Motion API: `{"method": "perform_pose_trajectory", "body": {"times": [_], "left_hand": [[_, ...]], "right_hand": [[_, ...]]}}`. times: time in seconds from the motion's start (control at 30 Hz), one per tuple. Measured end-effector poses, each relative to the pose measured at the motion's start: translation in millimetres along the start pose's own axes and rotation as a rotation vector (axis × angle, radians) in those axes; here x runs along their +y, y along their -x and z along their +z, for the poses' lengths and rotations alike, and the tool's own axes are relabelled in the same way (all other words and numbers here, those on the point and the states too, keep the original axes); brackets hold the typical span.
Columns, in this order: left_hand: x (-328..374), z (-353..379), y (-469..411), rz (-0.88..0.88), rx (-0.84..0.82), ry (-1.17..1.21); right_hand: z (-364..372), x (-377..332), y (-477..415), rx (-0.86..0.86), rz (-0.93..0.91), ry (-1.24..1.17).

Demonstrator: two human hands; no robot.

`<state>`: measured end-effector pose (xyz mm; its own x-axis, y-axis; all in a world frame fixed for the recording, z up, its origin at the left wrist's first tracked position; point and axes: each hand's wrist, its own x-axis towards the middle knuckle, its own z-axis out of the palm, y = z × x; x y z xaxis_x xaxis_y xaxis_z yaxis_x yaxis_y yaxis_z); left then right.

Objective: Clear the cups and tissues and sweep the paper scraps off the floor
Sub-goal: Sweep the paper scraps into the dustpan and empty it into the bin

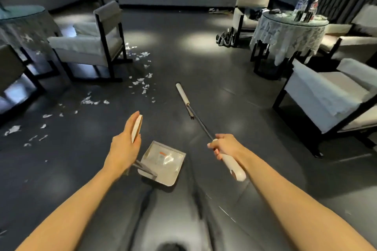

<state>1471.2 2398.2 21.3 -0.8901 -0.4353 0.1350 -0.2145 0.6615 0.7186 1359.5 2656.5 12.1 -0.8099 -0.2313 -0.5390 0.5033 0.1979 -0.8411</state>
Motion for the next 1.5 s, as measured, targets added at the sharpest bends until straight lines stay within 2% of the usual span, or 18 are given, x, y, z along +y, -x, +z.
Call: {"method": "perform_pose_trajectory", "body": {"times": [0.23, 0.4, 0.53, 0.7, 0.83, 1.13, 1.3, 1.5], "left_hand": [[0, 54, -202, -0.080, 0.135, 0.035], [-7, 106, -367, -0.048, 0.120, 0.065], [12, 119, -504, -0.028, 0.116, 0.074], [37, 156, -666, -0.027, 0.108, 0.039], [39, 205, -792, -0.018, 0.129, 0.027], [49, 298, -1064, -0.107, 0.241, 0.014], [51, 322, -1190, -0.195, 0.283, 0.072], [23, 363, -1382, -0.326, 0.297, 0.199]], "right_hand": [[7, -118, -187, -0.063, 0.010, 0.073], [14, -206, -341, -0.096, 0.011, 0.055], [15, -291, -450, -0.138, 0.032, 0.045], [-11, -371, -583, -0.120, 0.067, 0.043], [-34, -428, -709, -0.176, 0.069, 0.095], [-97, -606, -978, -0.231, 0.096, 0.224], [-78, -697, -1104, -0.306, 0.128, 0.219], [-44, -791, -1282, -0.354, 0.136, 0.235]]}}
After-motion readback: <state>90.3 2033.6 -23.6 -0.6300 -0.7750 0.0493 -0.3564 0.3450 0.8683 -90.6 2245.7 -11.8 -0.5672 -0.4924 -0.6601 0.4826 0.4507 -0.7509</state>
